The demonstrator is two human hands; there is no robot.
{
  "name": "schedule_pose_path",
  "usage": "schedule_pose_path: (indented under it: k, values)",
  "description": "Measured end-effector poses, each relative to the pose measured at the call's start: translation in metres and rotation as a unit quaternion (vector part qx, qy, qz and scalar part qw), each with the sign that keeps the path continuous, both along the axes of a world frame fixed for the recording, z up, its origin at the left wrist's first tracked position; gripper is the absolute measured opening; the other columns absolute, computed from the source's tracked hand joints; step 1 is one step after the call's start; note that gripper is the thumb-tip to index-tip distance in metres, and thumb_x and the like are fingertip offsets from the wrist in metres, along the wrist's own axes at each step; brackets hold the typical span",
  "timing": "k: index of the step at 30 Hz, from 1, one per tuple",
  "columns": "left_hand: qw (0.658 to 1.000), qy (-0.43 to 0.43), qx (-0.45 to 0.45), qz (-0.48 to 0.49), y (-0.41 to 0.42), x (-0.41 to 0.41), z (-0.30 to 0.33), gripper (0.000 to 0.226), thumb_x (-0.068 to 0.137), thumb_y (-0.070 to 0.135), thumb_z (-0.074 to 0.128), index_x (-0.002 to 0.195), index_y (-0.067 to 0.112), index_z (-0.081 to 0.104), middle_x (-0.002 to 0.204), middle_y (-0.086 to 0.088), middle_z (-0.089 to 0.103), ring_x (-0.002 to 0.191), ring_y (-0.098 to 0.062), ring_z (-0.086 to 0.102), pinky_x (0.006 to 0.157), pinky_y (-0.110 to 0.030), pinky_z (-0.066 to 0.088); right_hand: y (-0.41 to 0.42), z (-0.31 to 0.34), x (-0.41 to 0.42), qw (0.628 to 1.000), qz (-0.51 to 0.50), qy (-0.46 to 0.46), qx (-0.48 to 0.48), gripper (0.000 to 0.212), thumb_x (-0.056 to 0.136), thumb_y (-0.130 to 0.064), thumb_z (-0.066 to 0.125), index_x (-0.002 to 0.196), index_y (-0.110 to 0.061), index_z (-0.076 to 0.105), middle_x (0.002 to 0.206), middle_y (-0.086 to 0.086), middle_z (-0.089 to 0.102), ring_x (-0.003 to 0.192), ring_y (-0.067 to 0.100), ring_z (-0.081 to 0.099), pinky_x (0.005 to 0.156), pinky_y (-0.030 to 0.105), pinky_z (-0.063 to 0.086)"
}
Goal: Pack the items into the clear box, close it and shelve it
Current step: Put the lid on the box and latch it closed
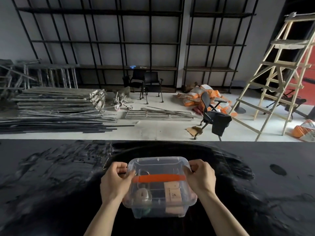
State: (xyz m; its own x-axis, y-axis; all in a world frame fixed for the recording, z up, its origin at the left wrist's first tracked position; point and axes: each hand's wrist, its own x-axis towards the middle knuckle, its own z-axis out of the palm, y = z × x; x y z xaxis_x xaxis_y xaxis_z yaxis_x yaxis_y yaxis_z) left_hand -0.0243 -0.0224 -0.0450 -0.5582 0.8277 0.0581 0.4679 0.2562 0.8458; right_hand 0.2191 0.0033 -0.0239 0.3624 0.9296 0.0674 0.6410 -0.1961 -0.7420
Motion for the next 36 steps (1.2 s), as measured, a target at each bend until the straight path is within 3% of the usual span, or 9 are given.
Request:
schedule_pose_path:
  k: [3,8,13,15,18,21,23,29,36]
  values:
    - [1.000,0.012,-0.005,0.003,-0.001,-0.001,-0.008,0.040,0.072,0.050,0.080,0.103,0.032,0.061,0.100,0.011,0.069,0.093,-0.014,0.067,0.080,-0.037,0.055,0.000,-0.011,0.002,1.000,-0.007,-0.002,-0.023,0.026,0.087,-0.049,0.068,0.099,-0.026,0.070,0.111,-0.001,0.061,0.088,0.017,0.057,0.068,0.030,0.042]
    - [0.998,-0.021,-0.057,-0.011,0.007,0.000,-0.010,0.065,0.076,0.059,0.071,0.128,0.025,0.054,0.123,0.000,0.064,0.105,-0.021,0.064,0.081,-0.036,0.050,0.007,-0.019,0.006,0.996,-0.006,0.005,-0.084,0.066,0.089,-0.065,0.056,0.140,-0.023,0.054,0.137,0.007,0.057,0.119,0.028,0.060,0.081,0.035,0.043]
    - [0.992,-0.008,-0.123,0.000,0.028,0.005,0.002,0.070,0.079,0.066,0.064,0.133,0.023,0.049,0.119,0.000,0.066,0.085,-0.017,0.056,0.066,-0.031,0.042,0.028,-0.014,0.005,0.991,-0.020,0.031,-0.131,0.077,0.085,-0.072,0.055,0.145,-0.023,0.048,0.139,0.006,0.060,0.125,0.031,0.058,0.097,0.043,0.050]
    - [0.990,-0.004,-0.139,0.007,0.039,0.006,0.005,0.072,0.079,0.068,0.062,0.132,0.022,0.049,0.114,-0.002,0.067,0.082,-0.019,0.056,0.065,-0.032,0.042,0.037,-0.010,0.004,0.988,-0.028,0.033,-0.149,0.080,0.084,-0.073,0.054,0.146,-0.023,0.047,0.138,0.007,0.061,0.124,0.032,0.059,0.095,0.042,0.051]
    - [0.987,0.003,-0.157,0.011,0.052,0.007,0.005,0.076,0.077,0.072,0.060,0.132,0.021,0.049,0.117,-0.008,0.067,0.088,-0.026,0.062,0.068,-0.034,0.045,0.048,-0.004,0.001,0.982,-0.045,0.049,-0.178,0.083,0.083,-0.074,0.056,0.144,-0.018,0.048,0.129,0.010,0.063,0.114,0.032,0.062,0.078,0.035,0.046]
    - [0.985,0.004,-0.172,0.023,0.060,0.009,0.006,0.078,0.076,0.073,0.060,0.131,0.019,0.050,0.119,-0.010,0.066,0.097,-0.030,0.065,0.068,-0.035,0.045,0.054,-0.001,0.001,0.976,-0.065,0.071,-0.197,0.077,0.081,-0.074,0.059,0.123,-0.009,0.062,0.092,0.003,0.062,0.072,0.020,0.059,0.056,0.028,0.040]
    - [0.985,0.026,-0.166,0.028,0.062,0.011,0.006,0.075,0.078,0.071,0.060,0.129,0.018,0.052,0.116,-0.009,0.068,0.093,-0.028,0.065,0.066,-0.034,0.043,0.057,-0.002,0.001,0.971,-0.069,0.095,-0.210,0.071,0.080,-0.073,0.062,0.104,-0.006,0.068,0.086,0.005,0.066,0.062,0.017,0.057,0.052,0.026,0.043]
    - [0.989,0.113,-0.083,0.047,0.063,0.020,0.004,0.042,0.086,0.054,0.063,0.114,0.024,0.057,0.103,-0.003,0.072,0.094,-0.030,0.069,0.075,-0.039,0.054,0.057,0.002,-0.004,0.979,-0.069,0.088,-0.172,0.049,0.087,-0.056,0.068,0.095,-0.008,0.069,0.073,0.002,0.061,0.057,0.014,0.053,0.049,0.024,0.039]
    - [0.984,0.172,-0.005,0.043,0.062,0.028,-0.002,0.022,0.090,0.036,0.064,0.104,0.022,0.054,0.097,-0.002,0.070,0.089,-0.028,0.068,0.064,-0.033,0.043,0.044,-0.007,-0.024,0.991,-0.051,-0.109,-0.050,0.028,0.103,-0.033,0.048,0.108,-0.010,0.063,0.094,0.007,0.068,0.081,0.029,0.063,0.059,0.031,0.038]
